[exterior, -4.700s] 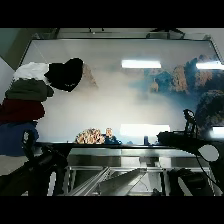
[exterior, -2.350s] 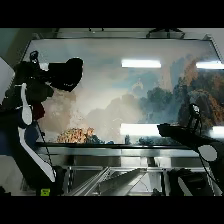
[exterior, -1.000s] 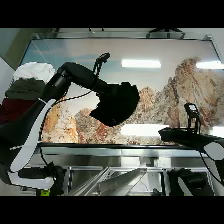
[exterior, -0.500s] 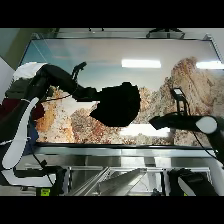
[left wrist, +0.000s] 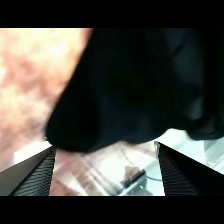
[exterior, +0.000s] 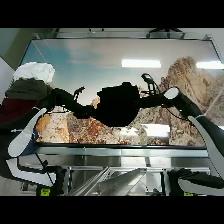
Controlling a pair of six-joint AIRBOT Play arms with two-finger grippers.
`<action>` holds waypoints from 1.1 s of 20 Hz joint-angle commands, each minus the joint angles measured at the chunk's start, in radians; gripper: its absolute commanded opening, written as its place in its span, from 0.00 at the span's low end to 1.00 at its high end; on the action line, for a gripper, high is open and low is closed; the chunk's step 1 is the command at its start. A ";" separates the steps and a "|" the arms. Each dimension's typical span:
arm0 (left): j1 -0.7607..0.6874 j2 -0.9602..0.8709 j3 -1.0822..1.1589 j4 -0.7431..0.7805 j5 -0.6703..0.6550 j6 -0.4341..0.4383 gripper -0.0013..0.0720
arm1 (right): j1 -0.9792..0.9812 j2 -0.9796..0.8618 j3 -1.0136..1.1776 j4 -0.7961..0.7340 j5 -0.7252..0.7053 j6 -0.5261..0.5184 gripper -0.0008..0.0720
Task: Fold the shirts.
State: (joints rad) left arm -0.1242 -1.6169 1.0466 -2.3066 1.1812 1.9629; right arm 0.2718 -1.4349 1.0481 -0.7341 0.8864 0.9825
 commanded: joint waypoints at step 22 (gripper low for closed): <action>-0.113 0.837 0.350 -0.038 0.010 -0.024 0.04 | -0.107 1.004 0.048 0.087 0.057 -0.015 0.04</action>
State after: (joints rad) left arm -0.1860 -1.0027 1.3388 -2.3539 1.2186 1.9640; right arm 0.1783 -0.6724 1.0962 -0.6868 0.9562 0.9672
